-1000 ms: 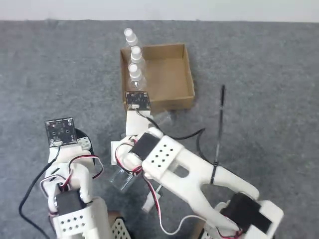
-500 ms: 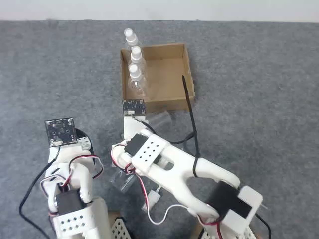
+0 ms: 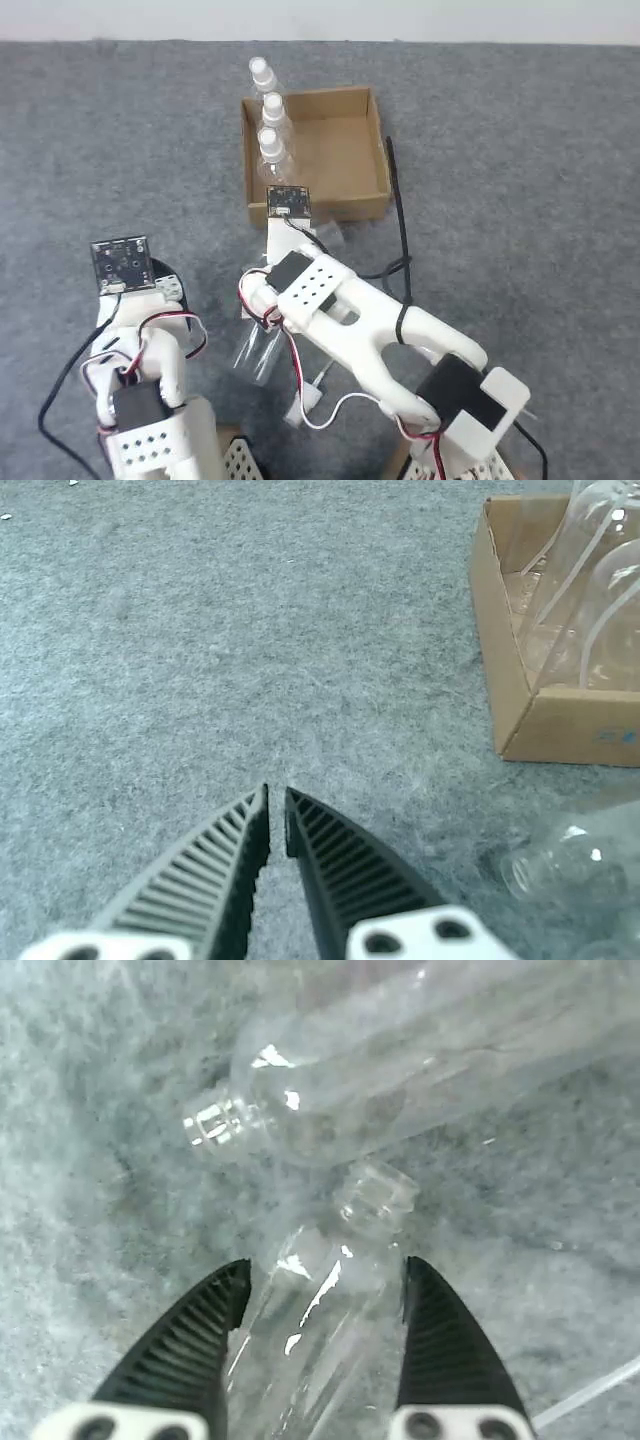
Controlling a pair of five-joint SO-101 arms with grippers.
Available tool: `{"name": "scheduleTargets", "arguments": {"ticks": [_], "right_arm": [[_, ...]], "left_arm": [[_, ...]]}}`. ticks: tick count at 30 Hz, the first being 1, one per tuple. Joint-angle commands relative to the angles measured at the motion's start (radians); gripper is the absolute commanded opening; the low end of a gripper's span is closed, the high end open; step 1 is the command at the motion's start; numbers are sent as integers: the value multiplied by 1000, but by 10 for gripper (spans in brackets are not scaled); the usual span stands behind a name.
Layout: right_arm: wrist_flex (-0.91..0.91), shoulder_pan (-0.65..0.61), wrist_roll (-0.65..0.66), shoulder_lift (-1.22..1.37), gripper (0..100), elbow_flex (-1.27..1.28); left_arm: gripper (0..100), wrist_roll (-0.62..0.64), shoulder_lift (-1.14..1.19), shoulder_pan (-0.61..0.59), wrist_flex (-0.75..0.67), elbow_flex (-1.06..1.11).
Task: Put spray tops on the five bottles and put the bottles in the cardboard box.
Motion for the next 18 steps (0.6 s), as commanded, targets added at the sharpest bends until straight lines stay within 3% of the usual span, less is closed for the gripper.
{"name": "scheduleTargets", "arguments": {"ticks": [1, 4, 18], "right_arm": [[97, 19, 31, -77, 56, -63], [182, 35, 48, -125, 55, -92], [280, 196, 404, -328, 55, -92]], "left_arm": [[27, -3, -17, -3, -40, -18], [27, -3, -17, -3, -40, -18], [27, -3, -17, -3, -40, -16]]}}
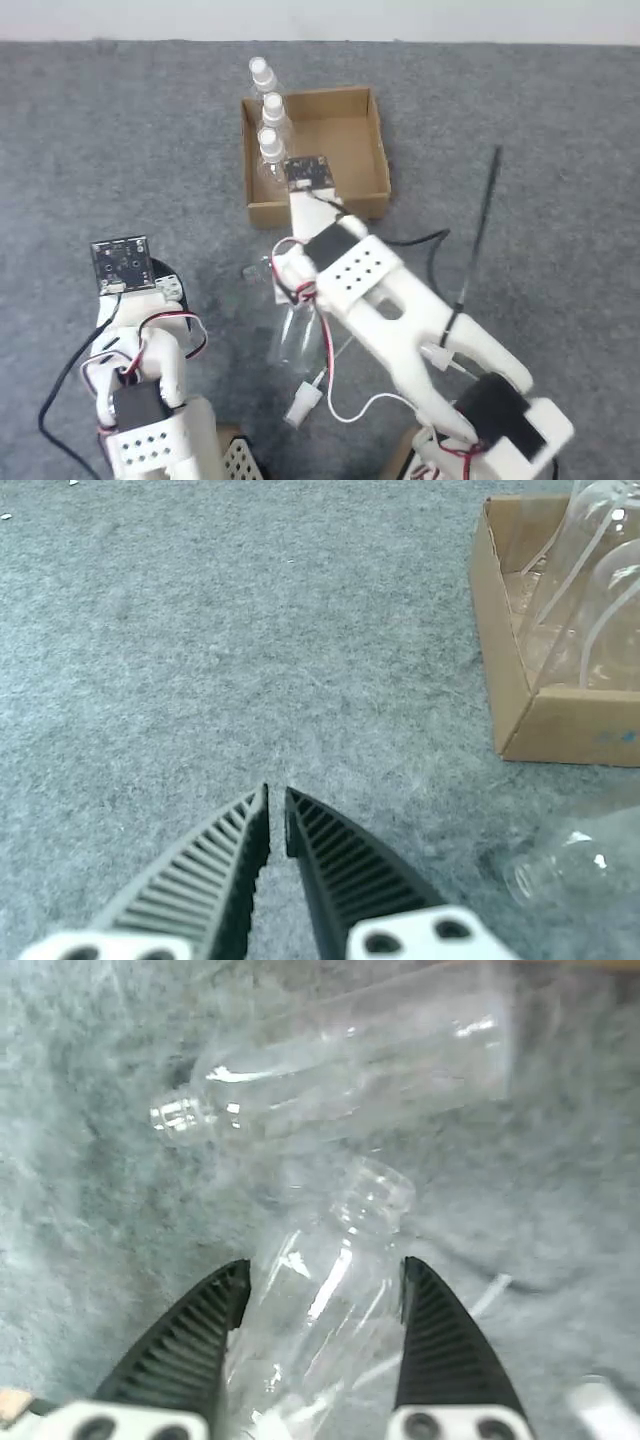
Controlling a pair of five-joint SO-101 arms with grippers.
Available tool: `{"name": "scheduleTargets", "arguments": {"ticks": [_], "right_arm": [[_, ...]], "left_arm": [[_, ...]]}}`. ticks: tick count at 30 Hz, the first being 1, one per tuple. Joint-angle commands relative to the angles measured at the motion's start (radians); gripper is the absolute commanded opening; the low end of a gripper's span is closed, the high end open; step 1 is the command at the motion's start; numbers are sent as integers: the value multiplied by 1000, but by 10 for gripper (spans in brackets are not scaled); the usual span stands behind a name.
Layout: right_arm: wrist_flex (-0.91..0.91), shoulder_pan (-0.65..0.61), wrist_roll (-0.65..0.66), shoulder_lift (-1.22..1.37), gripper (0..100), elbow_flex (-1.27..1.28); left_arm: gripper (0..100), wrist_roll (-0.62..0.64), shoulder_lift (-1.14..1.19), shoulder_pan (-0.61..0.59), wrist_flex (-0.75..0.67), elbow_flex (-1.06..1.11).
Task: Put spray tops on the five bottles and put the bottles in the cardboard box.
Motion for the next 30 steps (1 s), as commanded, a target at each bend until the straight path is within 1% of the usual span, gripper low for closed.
{"name": "scheduleTargets", "arguments": {"ticks": [1, 6, 13, 17, 23, 30], "right_arm": [[51, 50, 127, -120, 55, -58], [120, 88, 299, -176, 55, -58], [202, 160, 477, -180, 55, -57], [209, 213, 546, -180, 55, -57], [191, 219, 563, -180, 58, 9], [24, 222, 566, -179, 60, 180]], "left_arm": [[27, -3, -17, -3, -40, -16], [27, -3, -17, -2, -40, -16], [27, -3, -17, -2, -40, -16], [27, -3, -17, -3, -40, -16], [27, -3, -17, -3, -40, -16], [27, -3, -17, -3, -40, -16]]}}
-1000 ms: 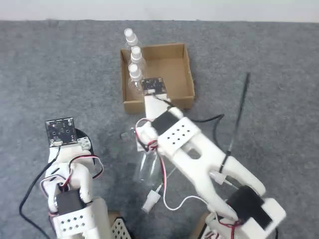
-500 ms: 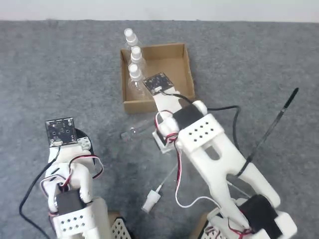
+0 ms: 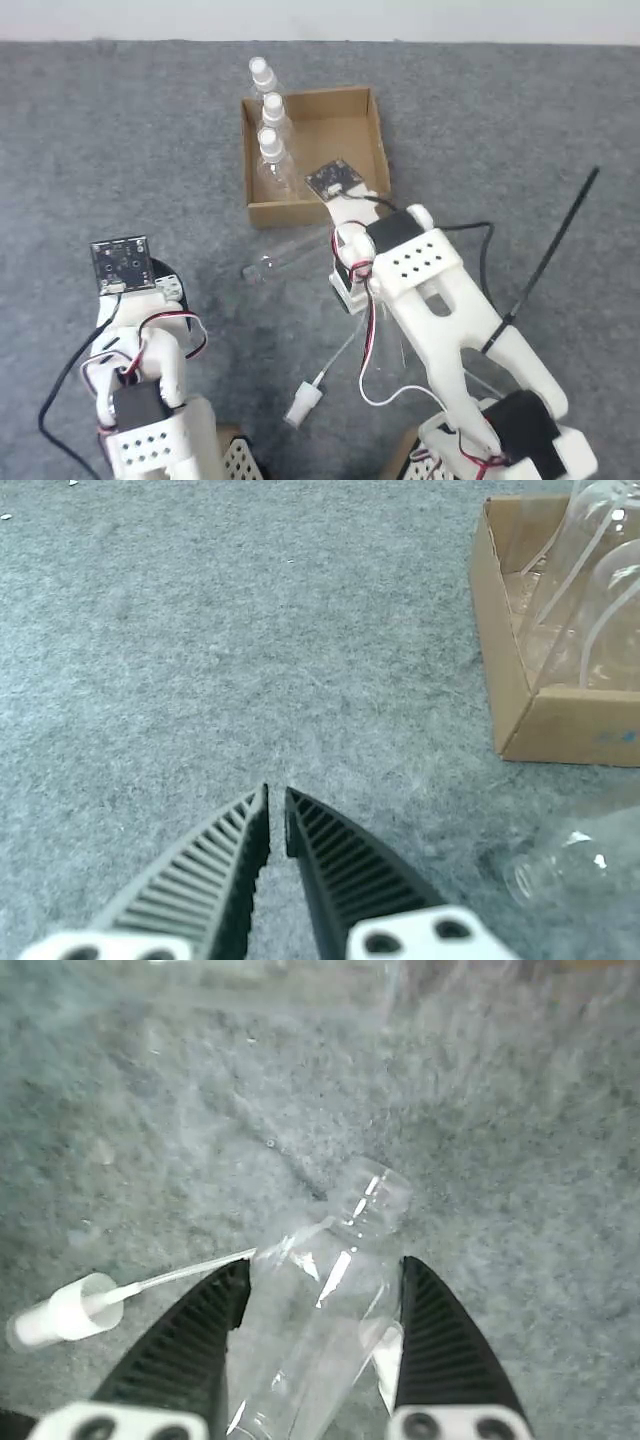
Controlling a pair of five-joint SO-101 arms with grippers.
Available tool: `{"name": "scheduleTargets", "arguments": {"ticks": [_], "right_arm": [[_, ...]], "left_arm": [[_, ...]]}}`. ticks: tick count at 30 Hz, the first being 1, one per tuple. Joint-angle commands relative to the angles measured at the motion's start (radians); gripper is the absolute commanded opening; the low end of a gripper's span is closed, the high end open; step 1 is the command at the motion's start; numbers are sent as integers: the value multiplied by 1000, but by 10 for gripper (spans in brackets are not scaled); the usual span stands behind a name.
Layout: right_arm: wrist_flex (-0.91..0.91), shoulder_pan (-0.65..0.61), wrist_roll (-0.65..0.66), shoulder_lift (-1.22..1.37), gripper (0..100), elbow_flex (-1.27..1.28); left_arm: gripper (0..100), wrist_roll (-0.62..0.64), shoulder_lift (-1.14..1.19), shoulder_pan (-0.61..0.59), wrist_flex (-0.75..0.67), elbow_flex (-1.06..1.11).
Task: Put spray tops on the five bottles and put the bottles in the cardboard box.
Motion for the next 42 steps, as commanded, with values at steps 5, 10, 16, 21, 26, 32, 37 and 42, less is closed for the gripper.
{"name": "scheduleTargets", "arguments": {"ticks": [5, 10, 16, 21, 26, 32, 37, 42], "right_arm": [[-171, 12, 14, -62, 98, 78], [-179, 8, 9, -7, 163, 63], [-179, 10, 8, 160, 166, -55], [-93, 13, -44, 274, 181, -187], [7, 10, -98, 378, 280, -290], [18, 15, -123, 435, 260, -324], [25, 18, -206, 433, 260, -319], [81, 18, -207, 432, 248, -321]], "left_arm": [[27, -5, -17, -3, -40, -16], [27, -5, -17, -5, -40, -16], [27, -5, -17, -5, -40, -18], [27, -5, -17, -5, -40, -18], [27, -5, -17, -5, -40, -18], [27, -5, -17, -5, -40, -18], [27, -5, -17, -5, -40, -18], [27, -5, -17, -5, -40, -18]]}}
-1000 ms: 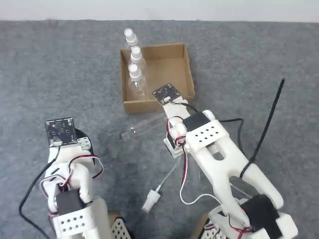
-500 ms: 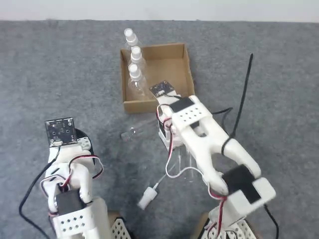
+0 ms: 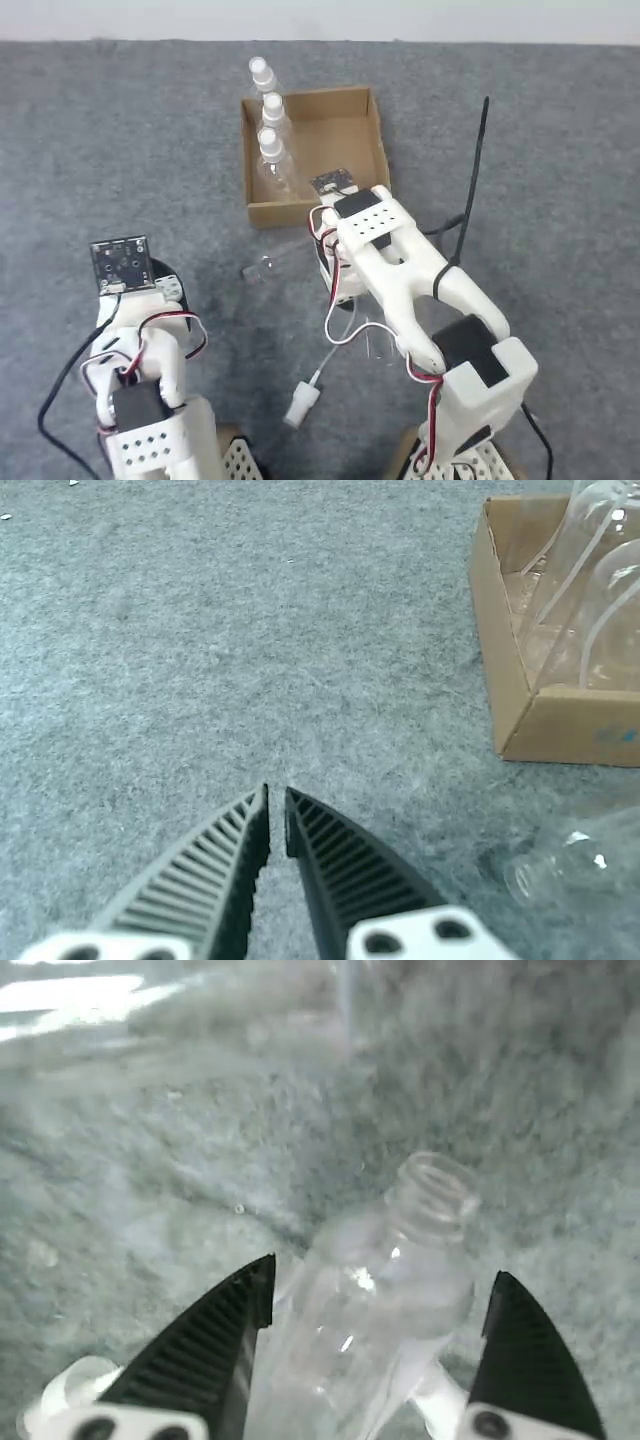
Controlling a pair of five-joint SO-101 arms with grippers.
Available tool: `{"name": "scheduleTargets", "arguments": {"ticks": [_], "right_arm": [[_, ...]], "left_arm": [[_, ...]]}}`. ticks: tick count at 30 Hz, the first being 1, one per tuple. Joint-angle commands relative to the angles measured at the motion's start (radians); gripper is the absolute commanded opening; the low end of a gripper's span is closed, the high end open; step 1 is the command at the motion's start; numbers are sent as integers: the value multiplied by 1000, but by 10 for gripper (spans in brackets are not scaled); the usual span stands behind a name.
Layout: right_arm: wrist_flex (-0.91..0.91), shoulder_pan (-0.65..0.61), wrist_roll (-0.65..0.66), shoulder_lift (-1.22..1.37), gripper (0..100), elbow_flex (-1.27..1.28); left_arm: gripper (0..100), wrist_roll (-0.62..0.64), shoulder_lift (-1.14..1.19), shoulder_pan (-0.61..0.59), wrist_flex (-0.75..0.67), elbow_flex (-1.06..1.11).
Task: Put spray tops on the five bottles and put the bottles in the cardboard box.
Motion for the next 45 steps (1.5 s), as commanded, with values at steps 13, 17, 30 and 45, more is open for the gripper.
{"name": "scheduleTargets", "arguments": {"ticks": [13, 17, 30, 45], "right_arm": [[28, 59, -9, -79, 80, -58], [33, 82, 25, -174, 4, -43], [-28, 84, 71, -532, 7, 163], [-54, 252, 69, -849, 7, 247]], "left_arm": [[27, -5, -17, -5, -40, -18], [27, -5, -17, -5, -40, -18], [27, -5, -17, -2, -40, -16], [109, -2, -17, 11, -26, -12]]}}
